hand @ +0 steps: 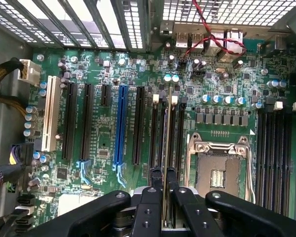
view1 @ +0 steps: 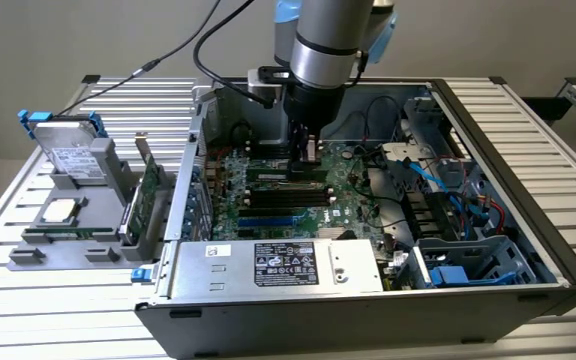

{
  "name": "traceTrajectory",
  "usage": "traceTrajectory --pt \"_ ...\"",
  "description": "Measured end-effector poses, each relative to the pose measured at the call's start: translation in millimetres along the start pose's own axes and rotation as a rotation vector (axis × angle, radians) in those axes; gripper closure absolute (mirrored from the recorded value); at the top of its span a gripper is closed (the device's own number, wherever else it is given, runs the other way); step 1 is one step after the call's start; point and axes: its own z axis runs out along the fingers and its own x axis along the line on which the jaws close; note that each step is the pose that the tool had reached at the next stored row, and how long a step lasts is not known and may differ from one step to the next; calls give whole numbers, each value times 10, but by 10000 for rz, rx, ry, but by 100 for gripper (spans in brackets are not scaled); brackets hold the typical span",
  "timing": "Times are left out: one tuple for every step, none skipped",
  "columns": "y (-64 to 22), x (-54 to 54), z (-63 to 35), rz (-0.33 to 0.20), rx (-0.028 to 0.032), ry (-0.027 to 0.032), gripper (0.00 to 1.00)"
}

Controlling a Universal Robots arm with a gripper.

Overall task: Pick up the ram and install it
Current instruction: 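Insert the ram into the slot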

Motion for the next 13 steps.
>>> traceTrajectory --pt "-1 0 6 -1 12 -1 86" --pt "-4 0 12 -3 20 3 86" --pt "-11 0 19 -6 30 5 86" --pt "-14 0 28 -8 57 6 86" --pt "-16 0 38 -11 82 9 86" --pt "-19 0 49 -16 108 9 86" --pt "-20 0 59 -18 133 12 86" --pt "-21 0 70 -20 165 14 86" --pt "-23 -1 80 -22 202 16 86" --pt "-24 -1 88 -22 245 18 86" --pt "-25 -1 98 -22 292 20 86" --pt "-26 -1 107 -21 339 23 86" --pt "-28 -1 118 -20 384 26 86"
